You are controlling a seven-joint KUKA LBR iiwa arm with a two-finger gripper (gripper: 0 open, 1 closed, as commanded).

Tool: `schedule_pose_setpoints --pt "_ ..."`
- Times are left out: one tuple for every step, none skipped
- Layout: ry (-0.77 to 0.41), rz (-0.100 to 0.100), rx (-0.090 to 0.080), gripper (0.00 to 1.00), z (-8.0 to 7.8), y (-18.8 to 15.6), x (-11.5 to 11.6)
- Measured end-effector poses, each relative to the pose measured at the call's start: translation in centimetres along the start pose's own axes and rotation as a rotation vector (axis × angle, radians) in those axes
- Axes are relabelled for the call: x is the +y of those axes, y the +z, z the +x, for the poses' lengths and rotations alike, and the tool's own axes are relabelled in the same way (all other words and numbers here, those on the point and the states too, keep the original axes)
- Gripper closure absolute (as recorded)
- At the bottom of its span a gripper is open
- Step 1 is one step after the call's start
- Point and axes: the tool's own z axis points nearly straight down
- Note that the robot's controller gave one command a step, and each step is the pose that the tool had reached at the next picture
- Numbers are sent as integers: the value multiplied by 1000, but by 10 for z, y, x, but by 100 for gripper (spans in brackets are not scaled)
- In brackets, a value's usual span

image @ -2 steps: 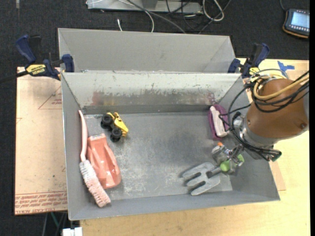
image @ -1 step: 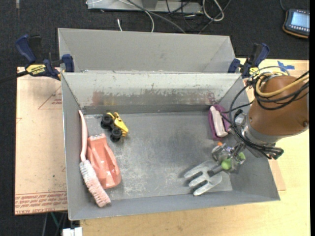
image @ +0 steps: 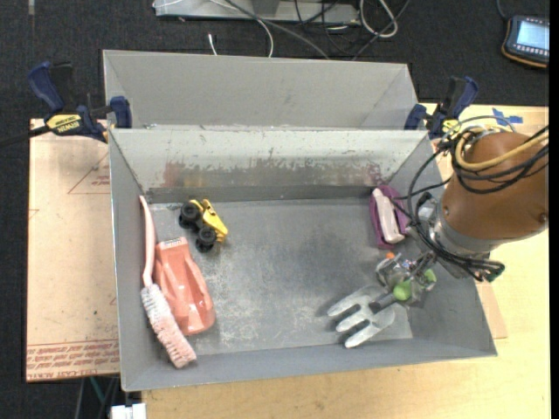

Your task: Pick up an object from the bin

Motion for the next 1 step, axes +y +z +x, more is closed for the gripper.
schedule_pose_setpoints --pt "1 -7 4 100 0 -13 2"
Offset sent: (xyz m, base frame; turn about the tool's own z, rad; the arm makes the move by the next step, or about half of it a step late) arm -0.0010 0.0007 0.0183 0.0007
